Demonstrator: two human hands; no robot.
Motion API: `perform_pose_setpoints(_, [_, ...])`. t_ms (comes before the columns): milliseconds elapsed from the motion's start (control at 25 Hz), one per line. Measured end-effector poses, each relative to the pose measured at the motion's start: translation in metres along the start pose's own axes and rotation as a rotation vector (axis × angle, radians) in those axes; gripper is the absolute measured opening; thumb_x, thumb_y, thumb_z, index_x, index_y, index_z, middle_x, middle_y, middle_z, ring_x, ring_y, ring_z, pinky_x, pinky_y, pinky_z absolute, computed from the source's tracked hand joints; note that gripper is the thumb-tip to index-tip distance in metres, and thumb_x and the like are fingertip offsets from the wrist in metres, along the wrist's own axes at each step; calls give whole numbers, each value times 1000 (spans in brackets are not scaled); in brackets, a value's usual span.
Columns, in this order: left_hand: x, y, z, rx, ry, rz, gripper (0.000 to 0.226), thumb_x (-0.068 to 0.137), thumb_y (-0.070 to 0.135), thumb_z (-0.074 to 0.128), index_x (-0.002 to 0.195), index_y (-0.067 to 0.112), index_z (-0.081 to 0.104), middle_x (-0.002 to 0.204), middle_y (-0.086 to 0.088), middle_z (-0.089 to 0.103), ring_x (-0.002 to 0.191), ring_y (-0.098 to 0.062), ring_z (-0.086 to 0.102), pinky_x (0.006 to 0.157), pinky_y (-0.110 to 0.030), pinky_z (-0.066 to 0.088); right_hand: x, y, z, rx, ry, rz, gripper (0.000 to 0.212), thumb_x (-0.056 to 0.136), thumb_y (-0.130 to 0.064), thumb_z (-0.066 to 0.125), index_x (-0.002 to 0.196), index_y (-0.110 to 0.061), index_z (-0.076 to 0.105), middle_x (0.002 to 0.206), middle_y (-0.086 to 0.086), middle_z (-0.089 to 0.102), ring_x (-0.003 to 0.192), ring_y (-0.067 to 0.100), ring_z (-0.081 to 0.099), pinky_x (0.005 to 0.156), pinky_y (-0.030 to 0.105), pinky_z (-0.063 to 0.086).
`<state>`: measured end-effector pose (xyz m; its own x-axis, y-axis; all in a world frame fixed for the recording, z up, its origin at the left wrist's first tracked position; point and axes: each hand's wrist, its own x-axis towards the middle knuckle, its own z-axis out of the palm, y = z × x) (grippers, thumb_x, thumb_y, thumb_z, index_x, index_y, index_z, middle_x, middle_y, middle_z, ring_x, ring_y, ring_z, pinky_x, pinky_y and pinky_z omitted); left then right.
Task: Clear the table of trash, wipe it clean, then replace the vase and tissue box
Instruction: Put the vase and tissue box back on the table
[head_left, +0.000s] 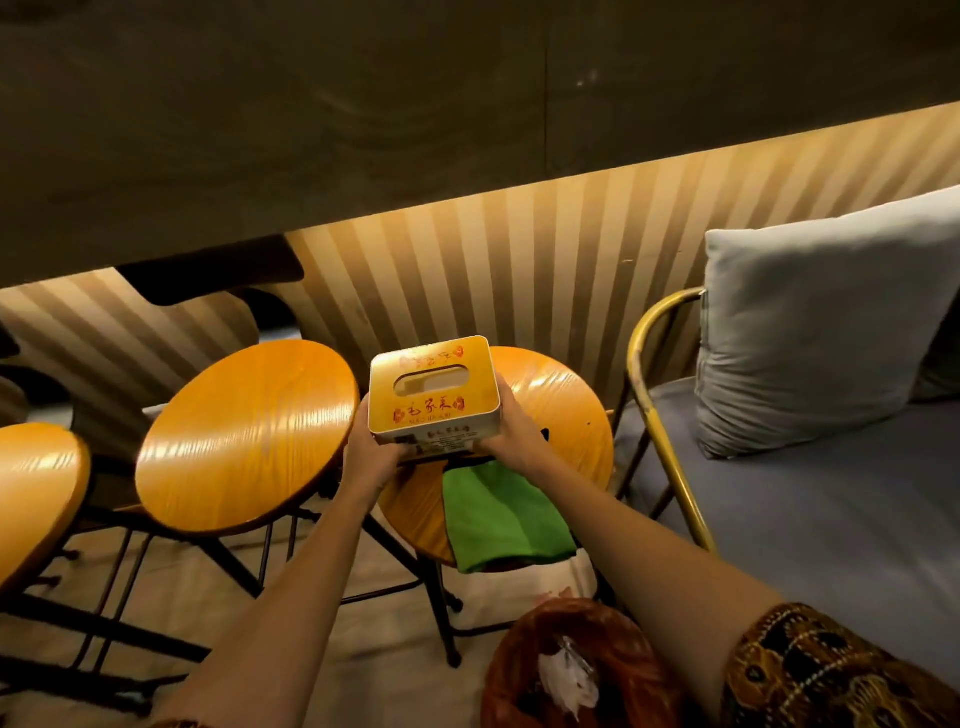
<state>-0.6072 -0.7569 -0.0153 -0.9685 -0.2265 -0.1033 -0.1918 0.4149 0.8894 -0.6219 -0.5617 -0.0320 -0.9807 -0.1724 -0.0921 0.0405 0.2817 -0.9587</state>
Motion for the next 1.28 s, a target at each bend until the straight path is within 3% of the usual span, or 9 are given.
perform_pose_setpoints(80, [-12, 11, 13, 20, -17, 65, 78, 68, 1, 78, 133, 23, 41, 124, 0, 57, 117, -20, 53, 93, -42, 49, -19, -2, -16, 25, 70, 3, 96, 71, -7, 80, 146, -23, 22, 137, 5, 48, 128, 20, 44, 98, 32, 44])
perform_pose_setpoints(240, [-49, 54, 52, -11, -97, 162, 92, 68, 11, 83, 143, 23, 31, 135, -2, 53, 117, -19, 52, 91, -34, 47, -71, -6, -65, -23, 289, -14, 104, 68, -21, 84, 149, -21, 19, 141, 7, 41, 131, 20, 37, 100, 29, 34])
perform_pose_setpoints(440, [-119, 129, 138, -13, -276, 337, 92, 65, 17, 85, 142, 19, 34, 132, -2, 55, 115, -19, 54, 85, -26, 46, -171, -3, -164, -19, 559, -8, 108, 57, -35, 88, 144, -29, 23, 137, 1, 45, 126, 18, 43, 102, 45, 43])
perform_pose_setpoints(520, [-153, 159, 181, -18, -401, 401, 91, 63, 18, 87, 140, 19, 37, 127, 2, 57, 110, -13, 55, 82, -19, 46, -221, 2, -208, -21, 686, 8, 105, 59, -32, 88, 142, -30, 25, 137, -2, 47, 125, 16, 45, 101, 45, 44])
perform_pose_setpoints(680, [-223, 211, 264, 19, -621, 548, 91, 58, 26, 89, 133, 16, 39, 128, -2, 55, 111, -13, 53, 88, -27, 45, -322, 20, -278, -69, 942, 59, 102, 57, -44, 86, 139, -39, 25, 138, -3, 47, 125, 18, 48, 98, 48, 47])
perform_pose_setpoints(880, [-318, 257, 376, 88, -1004, 721, 83, 57, 36, 88, 123, 21, 41, 120, 2, 57, 105, -10, 57, 87, -29, 50, -451, 55, -343, -119, 1301, 194, 104, 51, -61, 80, 136, -27, 32, 134, 1, 51, 122, 21, 50, 98, 46, 48])
perform_pose_setpoints(1080, [-415, 286, 492, 112, -1350, 887, 73, 57, 21, 89, 113, 17, 42, 113, -1, 60, 100, -14, 62, 78, -25, 53, -556, 91, -383, -55, 1630, 363, 105, 51, -56, 83, 138, -29, 31, 130, 0, 57, 117, 22, 55, 94, 43, 51])
perform_pose_setpoints(1160, [-454, 298, 539, 140, -1504, 948, 73, 56, 19, 89, 111, 17, 42, 111, -1, 59, 98, -14, 62, 72, -19, 50, -588, 104, -395, -31, 1798, 422, 103, 54, -53, 84, 138, -28, 32, 128, 2, 58, 114, 20, 58, 90, 35, 53])
perform_pose_setpoints(1280, [-504, 312, 591, 150, -1681, 1041, 76, 54, 23, 90, 112, 17, 41, 111, 2, 59, 98, -10, 59, 75, -21, 48, -622, 118, -404, 15, 2000, 449, 95, 59, -39, 89, 135, -25, 35, 124, 0, 60, 108, 16, 61, 83, 22, 52])
